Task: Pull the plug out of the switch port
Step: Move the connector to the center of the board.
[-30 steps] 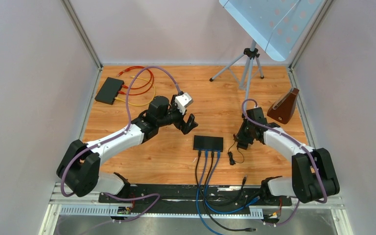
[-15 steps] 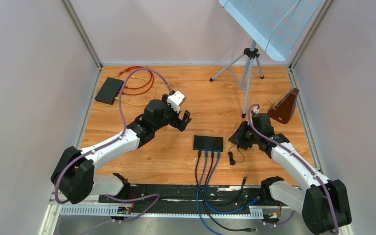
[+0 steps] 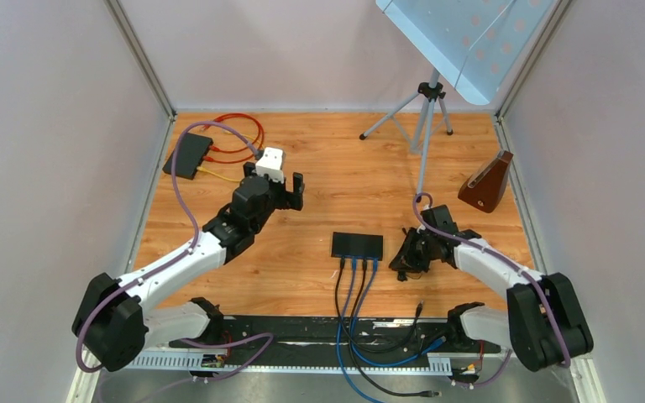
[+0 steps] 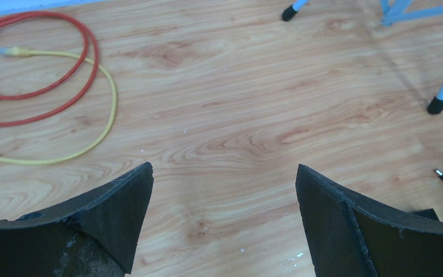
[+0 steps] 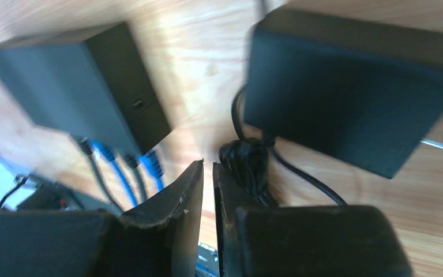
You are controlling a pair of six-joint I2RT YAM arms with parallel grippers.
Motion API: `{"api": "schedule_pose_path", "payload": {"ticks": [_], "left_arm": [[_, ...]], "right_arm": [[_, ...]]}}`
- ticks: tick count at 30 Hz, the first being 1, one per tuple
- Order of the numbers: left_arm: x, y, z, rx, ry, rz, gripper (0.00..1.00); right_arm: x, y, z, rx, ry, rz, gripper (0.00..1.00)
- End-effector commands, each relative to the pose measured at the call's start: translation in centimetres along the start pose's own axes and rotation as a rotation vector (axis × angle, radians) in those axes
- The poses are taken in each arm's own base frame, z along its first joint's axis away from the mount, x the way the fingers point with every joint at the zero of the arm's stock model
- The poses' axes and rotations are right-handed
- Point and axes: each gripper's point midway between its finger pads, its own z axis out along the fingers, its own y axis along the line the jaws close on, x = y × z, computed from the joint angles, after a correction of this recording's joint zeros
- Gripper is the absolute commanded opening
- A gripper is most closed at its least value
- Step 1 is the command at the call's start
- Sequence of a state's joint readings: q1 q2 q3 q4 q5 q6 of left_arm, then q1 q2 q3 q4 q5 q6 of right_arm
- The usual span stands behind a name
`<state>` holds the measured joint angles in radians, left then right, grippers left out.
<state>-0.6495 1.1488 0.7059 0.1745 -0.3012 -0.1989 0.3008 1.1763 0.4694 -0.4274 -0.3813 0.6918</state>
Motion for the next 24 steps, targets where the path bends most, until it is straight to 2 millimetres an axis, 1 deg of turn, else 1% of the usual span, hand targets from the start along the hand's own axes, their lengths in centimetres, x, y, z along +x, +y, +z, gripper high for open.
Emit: {"api": "schedule_pose_path", "payload": {"ticks": [1,3,6,10,12,13,14,15,16,17,19,20,21,22,24], "left_arm": [[-1.4,1.5,-0.7,-0.079,-0.053,-0.079,1.0],[-1.3,1.2,-0.8,-0.054,-0.05,-0.071,1.0],[-1.1,0.7,-0.7,-0.033,-0.033,-0.057,1.0],[-0.6,-0.3,-0.2,0.02,-0.002,-0.03,1.0],[-0.4,-1.1,0.0,0.067,0.013,-0.015,1.0],[0.1,-1.4,0.2,0.081,0.032,-0.006,1.0],[-0.1,-1.9,0.3,0.108,0.037,0.002,1.0],[0.6,-2.1,0.5,0.114,0.066,0.011,1.0],[0.4,-2.3,0.6,0.126,0.069,0.015,1.0],[1.0,-2.4,0.7,0.128,0.096,0.022,1.0],[1.1,-2.6,0.8,0.138,0.109,0.031,1.0],[1.1,-2.7,0.8,0.145,0.11,0.035,1.0],[1.1,-2.7,0.8,0.148,0.11,0.038,1.0],[1.2,-2.8,0.8,0.153,0.11,0.042,1.0],[1.2,-2.8,0.8,0.159,0.106,0.045,1.0]], "right_arm": [[-3.1,-3.0,0.4,0.222,-0.123,0.075,0.17],[-4.4,-3.6,0.4,0.267,-0.163,0.102,0.17],[-6.2,-4.2,0.1,0.315,-0.224,0.095,0.19],[-8.5,-5.7,-0.4,0.409,-0.283,0.076,0.19],[-9.0,-6.5,-0.5,0.444,-0.286,0.067,0.19],[-9.2,-7.0,-0.6,0.455,-0.282,0.084,0.2],[-9.3,-7.2,-0.6,0.452,-0.272,0.097,0.19],[-9.4,-7.4,-0.7,0.452,-0.268,0.107,0.19],[-9.5,-7.5,-0.8,0.453,-0.273,0.117,0.19],[-9.6,-7.7,-1.0,0.458,-0.28,0.126,0.19],[-10.1,-8.0,-1.5,0.454,-0.293,0.152,0.2],[-10.4,-7.9,-1.8,0.439,-0.294,0.139,0.2],[-10.9,-7.0,-1.9,0.398,-0.294,0.087,0.2],[-10.8,-5.6,-1.9,0.326,-0.271,0.039,0.21],[-10.6,-2.4,-2.7,0.186,-0.255,-0.004,0.25]]}}
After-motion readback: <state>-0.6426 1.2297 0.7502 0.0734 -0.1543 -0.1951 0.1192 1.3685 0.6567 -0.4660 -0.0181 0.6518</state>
